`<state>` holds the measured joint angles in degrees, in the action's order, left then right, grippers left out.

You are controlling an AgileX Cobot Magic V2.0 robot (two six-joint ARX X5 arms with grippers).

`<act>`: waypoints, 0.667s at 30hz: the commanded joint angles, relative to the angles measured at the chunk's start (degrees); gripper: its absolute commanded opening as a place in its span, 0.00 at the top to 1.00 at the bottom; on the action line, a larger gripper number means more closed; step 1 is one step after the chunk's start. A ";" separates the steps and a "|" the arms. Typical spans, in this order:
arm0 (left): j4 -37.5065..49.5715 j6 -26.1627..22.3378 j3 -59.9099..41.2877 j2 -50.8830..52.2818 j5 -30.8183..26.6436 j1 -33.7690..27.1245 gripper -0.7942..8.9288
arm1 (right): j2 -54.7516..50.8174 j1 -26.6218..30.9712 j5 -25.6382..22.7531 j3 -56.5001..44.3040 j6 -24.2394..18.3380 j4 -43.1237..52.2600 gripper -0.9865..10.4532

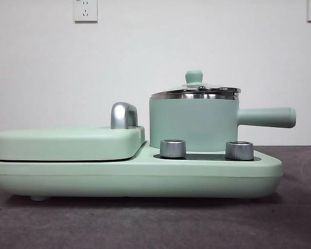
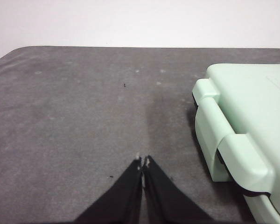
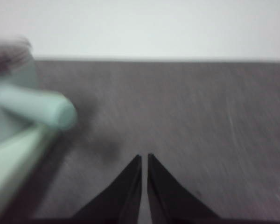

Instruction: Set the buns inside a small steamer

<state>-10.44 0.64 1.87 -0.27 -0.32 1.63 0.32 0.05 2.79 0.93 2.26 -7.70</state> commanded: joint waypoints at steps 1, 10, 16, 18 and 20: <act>-0.26 -0.61 -1.14 0.09 -0.28 -0.11 0.91 | -0.09 0.09 -3.30 -0.28 -0.85 -1.57 0.90; -0.26 -0.61 -1.14 0.09 -0.28 -0.11 0.91 | -0.09 0.09 -4.31 -0.28 -0.87 -2.16 0.90; -0.26 -0.61 -1.14 0.09 -0.28 -0.11 0.91 | -0.11 0.09 -4.33 -0.28 -0.87 -1.11 0.90; -0.26 -0.61 -1.11 0.09 -0.28 -0.11 0.91 | -0.11 0.09 -4.33 -0.28 -0.87 -1.11 0.90; -0.28 -0.61 -1.11 0.09 -0.28 -0.11 0.91 | -0.11 0.09 -4.33 -0.28 -0.87 -1.11 0.90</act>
<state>-10.44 0.64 1.87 -0.27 -0.32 1.63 0.30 0.08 -1.32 0.93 1.72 -9.41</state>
